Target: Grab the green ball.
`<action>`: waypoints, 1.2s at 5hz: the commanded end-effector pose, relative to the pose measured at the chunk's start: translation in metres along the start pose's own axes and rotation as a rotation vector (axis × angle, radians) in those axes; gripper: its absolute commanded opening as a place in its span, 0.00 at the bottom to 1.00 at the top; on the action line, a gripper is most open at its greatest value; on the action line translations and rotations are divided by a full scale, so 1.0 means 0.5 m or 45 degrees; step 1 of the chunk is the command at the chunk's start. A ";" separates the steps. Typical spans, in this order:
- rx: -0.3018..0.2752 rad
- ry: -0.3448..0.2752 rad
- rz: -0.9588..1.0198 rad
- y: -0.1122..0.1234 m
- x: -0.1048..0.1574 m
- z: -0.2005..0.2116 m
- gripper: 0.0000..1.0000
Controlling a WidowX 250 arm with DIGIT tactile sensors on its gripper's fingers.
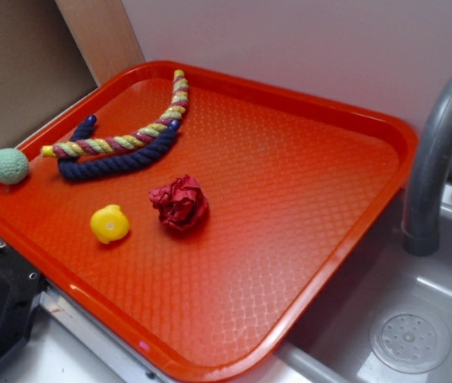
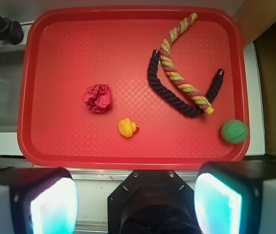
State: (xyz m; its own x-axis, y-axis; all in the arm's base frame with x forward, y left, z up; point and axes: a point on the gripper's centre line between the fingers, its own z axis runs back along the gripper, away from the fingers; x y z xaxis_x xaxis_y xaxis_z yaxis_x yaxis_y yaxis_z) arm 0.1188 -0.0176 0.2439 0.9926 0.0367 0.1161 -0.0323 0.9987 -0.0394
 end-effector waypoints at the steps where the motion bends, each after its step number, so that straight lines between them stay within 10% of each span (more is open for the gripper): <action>1: 0.000 0.000 0.000 0.000 0.000 0.000 1.00; 2: 0.274 -0.031 0.080 0.090 0.081 -0.107 1.00; 4: 0.415 0.031 -0.288 0.244 0.102 -0.300 1.00; 6: 0.331 0.188 -0.292 0.324 0.061 -0.369 1.00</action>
State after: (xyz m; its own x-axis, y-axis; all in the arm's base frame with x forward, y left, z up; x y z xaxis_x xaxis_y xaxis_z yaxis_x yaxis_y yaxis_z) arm 0.1597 0.1364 0.0500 0.9827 -0.1669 -0.0800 0.1798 0.9632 0.1996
